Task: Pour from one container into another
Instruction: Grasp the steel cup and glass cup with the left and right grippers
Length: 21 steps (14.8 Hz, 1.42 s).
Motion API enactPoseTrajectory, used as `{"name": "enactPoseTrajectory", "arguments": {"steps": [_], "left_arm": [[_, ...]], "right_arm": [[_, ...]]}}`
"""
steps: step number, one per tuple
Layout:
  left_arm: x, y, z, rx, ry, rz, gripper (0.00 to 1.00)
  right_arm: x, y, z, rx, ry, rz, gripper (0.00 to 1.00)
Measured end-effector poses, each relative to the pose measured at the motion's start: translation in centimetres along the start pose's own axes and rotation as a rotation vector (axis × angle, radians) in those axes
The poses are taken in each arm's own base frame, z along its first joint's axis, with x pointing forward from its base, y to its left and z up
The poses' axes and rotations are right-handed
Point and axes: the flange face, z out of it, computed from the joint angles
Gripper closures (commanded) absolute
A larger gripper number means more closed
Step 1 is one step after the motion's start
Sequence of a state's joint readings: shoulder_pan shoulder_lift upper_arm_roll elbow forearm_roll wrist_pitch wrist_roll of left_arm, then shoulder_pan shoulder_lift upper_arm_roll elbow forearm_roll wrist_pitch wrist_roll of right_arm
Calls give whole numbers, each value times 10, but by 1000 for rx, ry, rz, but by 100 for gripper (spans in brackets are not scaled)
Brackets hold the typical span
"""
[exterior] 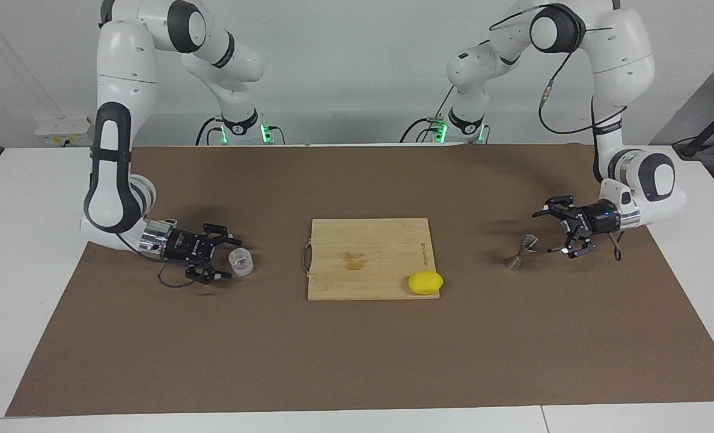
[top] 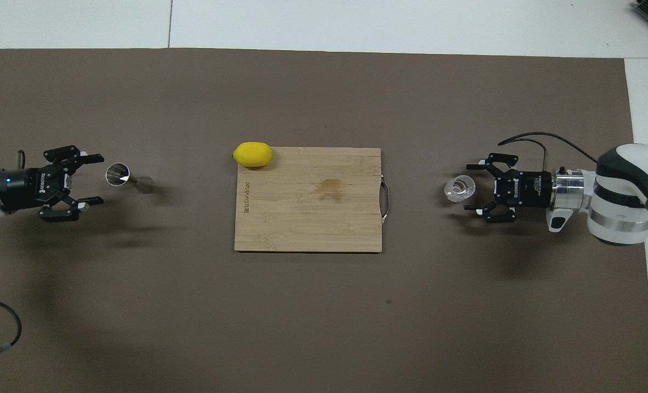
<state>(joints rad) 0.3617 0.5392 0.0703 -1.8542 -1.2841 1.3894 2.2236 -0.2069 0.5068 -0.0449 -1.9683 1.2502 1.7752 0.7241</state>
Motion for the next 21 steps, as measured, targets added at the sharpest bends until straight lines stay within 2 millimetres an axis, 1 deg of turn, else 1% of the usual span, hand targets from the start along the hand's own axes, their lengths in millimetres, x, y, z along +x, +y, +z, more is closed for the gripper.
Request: {"name": "enactPoseTrajectory", "arguments": {"steps": [2,3,5,7,11,13,15,16,17,18,19,20,21], "left_arm": [[-8,-1,3,-8,17,38,0],[-8,-1,4,-9,22,54,0],[-6,-2,7,-8,33,65,0],[-4,-4,11,-2,48,71,0],[-4,-9,9,34,33,75,0],[-5,-11,9,50,21,76,0],[-4,-13,14,50,24,79,0],[-4,-13,15,51,26,80,0],[-4,-13,16,52,26,80,0],[-4,-14,16,51,26,80,0],[-3,-14,17,50,26,81,0],[-3,-14,18,48,26,81,1],[-3,-14,19,47,26,81,5]], "right_arm": [[5,1,2,-3,-1,8,0],[6,1,2,-3,0,10,0],[7,0,2,0,4,11,3],[8,0,3,3,10,11,21],[7,-1,5,1,13,10,23],[7,-1,6,0,13,9,30],[7,-1,7,-1,14,8,35],[7,-1,7,0,17,8,42],[7,-1,8,2,22,7,54],[6,-1,9,1,25,6,71],[6,-1,10,0,25,5,84],[6,-1,11,-1,25,5,94],[6,-1,11,-1,25,5,100]]}}
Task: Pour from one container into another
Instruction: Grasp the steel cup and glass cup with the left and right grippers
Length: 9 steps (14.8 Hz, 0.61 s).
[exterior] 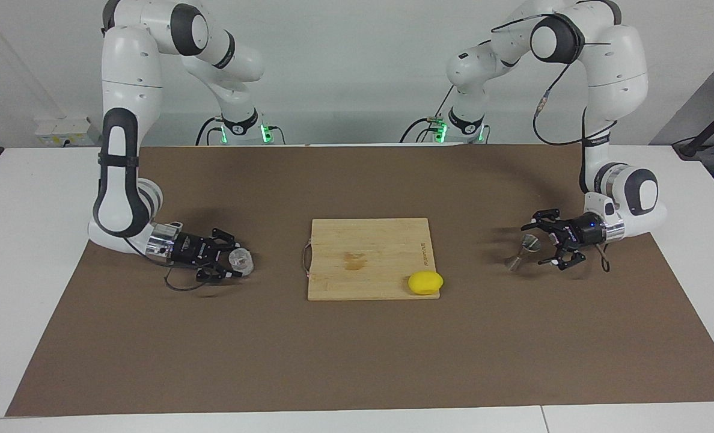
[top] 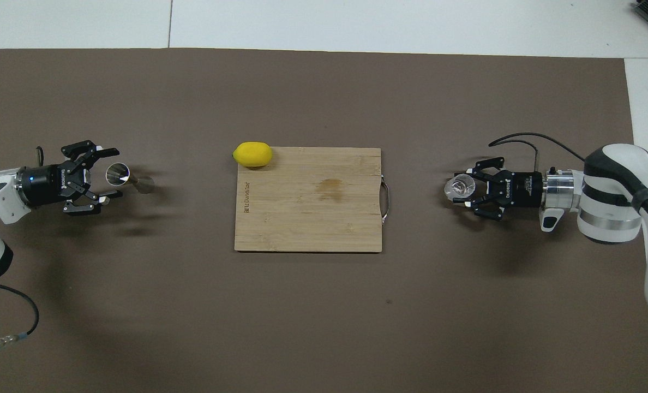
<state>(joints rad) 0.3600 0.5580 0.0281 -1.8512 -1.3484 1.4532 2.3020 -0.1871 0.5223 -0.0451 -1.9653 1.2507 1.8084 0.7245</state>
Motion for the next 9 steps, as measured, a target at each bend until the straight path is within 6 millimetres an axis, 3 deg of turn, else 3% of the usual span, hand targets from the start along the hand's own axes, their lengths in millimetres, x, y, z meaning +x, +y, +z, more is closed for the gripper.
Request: {"name": "enactPoseTrajectory", "arguments": {"steps": [2,5,8,9], "left_arm": [[0,0,0,-1,0,0,11],[0,0,0,0,0,0,30],[0,0,0,1,-1,0,32],[0,0,0,1,-1,0,40]], "right_arm": [[0,0,0,0,0,0,100],[0,-1,0,1,0,-1,100],[-3,-3,-2,4,0,-9,100],[-5,-5,-3,5,0,-13,100]]}}
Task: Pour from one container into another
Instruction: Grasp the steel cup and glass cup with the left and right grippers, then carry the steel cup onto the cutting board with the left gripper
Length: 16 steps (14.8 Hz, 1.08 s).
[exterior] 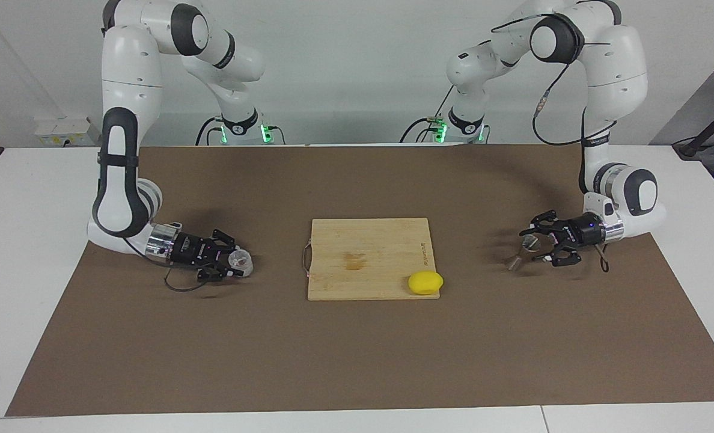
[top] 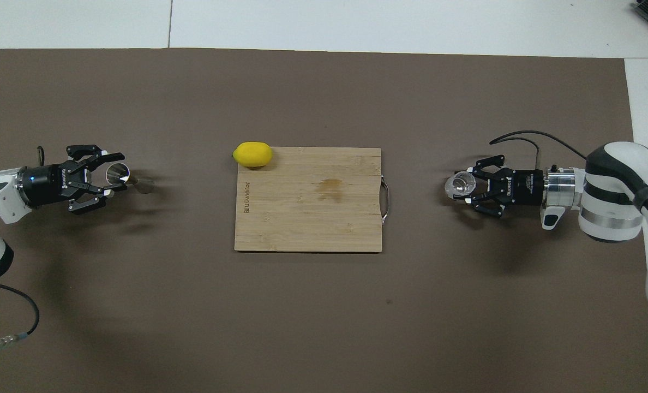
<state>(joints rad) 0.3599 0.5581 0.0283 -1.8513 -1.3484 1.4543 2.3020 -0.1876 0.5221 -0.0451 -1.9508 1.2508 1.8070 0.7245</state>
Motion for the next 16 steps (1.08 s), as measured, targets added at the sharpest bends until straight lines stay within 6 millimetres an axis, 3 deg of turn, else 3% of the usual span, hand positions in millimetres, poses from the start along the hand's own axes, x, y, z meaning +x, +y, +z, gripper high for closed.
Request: {"name": "enactPoseTrajectory", "arguments": {"steps": [3,10,16], "left_arm": [[0,0,0,1,0,0,62],[3,0,10,-20,13,5,61],[34,3,74,-130,64,16,58]], "right_arm": [[-11,-6,-4,7,1,-23,100],[-48,-15,-17,36,12,-69,100],[-95,-18,-28,66,21,-16,100]]}}
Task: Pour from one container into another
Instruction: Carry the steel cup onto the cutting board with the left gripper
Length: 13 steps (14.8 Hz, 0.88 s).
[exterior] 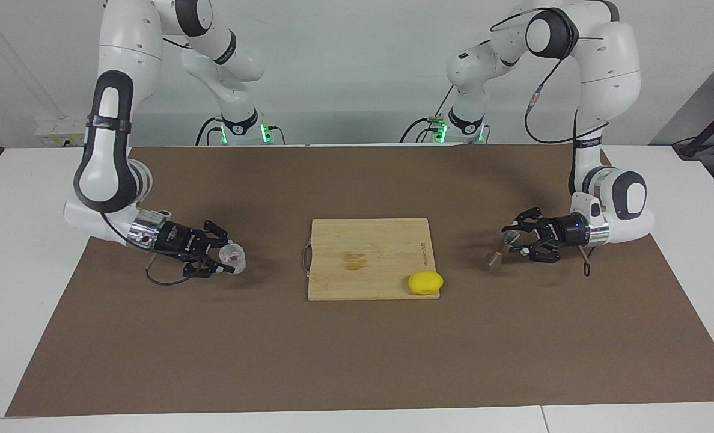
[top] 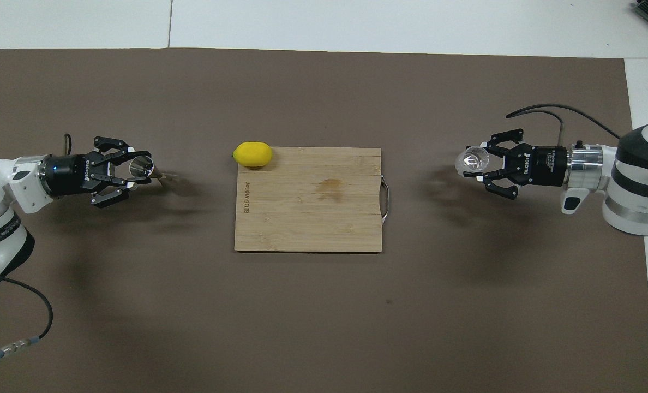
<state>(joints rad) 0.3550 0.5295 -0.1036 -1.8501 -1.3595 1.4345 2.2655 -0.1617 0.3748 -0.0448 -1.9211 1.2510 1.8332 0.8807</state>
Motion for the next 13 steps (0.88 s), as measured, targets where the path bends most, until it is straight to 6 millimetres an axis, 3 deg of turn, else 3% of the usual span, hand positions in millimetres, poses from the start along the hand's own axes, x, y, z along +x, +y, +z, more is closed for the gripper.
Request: {"name": "enactPoseTrajectory", "arguments": {"steps": [6,13], "left_arm": [[12,17,77,-43,19,-17,58],[18,52,163,-10,5,-50,55]], "right_arm": [[-43,0,-9,20,4,-41,100],[-56,3,-13,6,32,-59,100]]}}
